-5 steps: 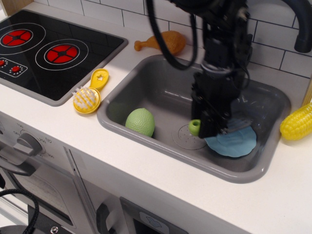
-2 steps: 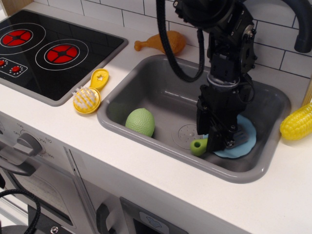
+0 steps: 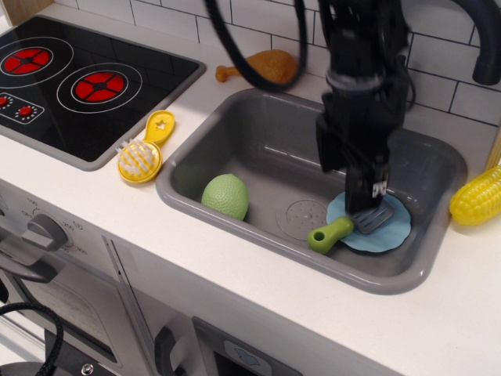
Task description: Put spatula on plate sink
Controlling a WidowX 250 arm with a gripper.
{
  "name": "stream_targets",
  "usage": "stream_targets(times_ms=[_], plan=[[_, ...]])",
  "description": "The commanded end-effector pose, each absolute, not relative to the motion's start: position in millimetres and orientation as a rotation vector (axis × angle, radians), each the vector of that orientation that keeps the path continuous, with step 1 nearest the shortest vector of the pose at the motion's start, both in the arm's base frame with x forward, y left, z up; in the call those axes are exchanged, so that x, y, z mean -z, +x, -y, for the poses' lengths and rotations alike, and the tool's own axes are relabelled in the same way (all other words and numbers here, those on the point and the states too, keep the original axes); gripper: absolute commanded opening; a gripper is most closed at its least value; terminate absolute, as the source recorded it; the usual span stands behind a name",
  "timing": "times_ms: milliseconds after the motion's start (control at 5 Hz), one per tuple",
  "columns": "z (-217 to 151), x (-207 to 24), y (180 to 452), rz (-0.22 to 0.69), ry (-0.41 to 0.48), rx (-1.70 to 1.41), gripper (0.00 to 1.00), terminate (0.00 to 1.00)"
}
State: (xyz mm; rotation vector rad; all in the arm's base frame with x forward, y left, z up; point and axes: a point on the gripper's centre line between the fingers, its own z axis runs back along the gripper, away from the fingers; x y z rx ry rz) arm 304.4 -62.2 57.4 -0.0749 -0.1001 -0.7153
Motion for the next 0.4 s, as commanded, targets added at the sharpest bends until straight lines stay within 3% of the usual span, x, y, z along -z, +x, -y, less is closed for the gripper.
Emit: stream_targets(times_ms=[0,200], plan=[[43.0,-94.2,311.5,0.173,-0.067,0.707,1.00,0.00],[43.0,-94.2,311.5,0.173,-0.067,0.707,1.00,1.00]])
